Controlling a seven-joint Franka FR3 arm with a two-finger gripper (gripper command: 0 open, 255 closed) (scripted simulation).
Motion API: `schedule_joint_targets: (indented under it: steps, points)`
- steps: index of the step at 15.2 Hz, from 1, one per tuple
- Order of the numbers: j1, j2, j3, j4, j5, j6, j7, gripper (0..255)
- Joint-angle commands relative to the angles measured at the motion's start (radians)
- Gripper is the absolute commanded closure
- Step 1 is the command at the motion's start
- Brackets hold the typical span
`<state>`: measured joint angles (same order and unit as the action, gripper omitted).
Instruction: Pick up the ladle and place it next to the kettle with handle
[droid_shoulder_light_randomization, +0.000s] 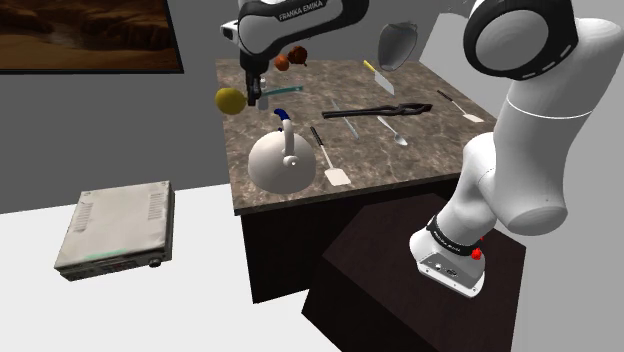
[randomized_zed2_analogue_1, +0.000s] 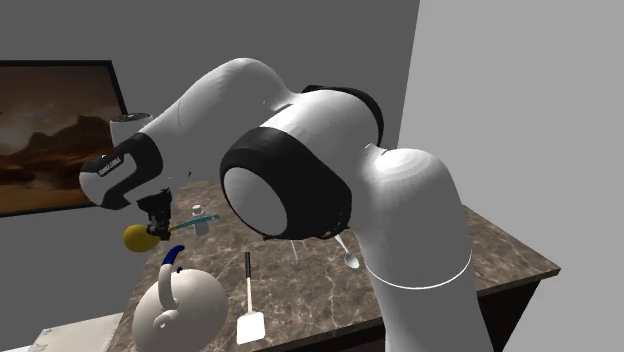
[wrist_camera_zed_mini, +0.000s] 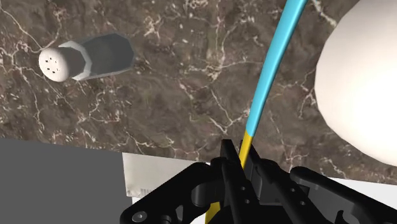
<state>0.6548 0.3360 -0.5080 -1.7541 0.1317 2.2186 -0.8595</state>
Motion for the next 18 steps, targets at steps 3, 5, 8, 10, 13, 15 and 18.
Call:
schedule_joint_targets:
  steps: [3, 5, 8, 10, 13, 15, 18]
  points:
    - [-0.002, 0.019, 0.006, -0.029, 0.012, 0.046, -0.005, 255]
    - [-0.005, 0.030, 0.010, -0.041, 0.020, 0.069, -0.009, 255]
    - [-0.009, 0.049, 0.016, -0.058, 0.032, 0.102, -0.016, 255]
    - [-0.013, 0.062, 0.021, -0.067, 0.041, 0.124, -0.021, 255]
    - [-0.018, 0.083, 0.029, -0.081, 0.054, 0.156, -0.028, 255]
    - [-0.022, 0.098, 0.034, -0.088, 0.063, 0.177, -0.033, 255]
    - [-0.028, 0.116, 0.042, -0.096, 0.075, 0.202, -0.040, 255]
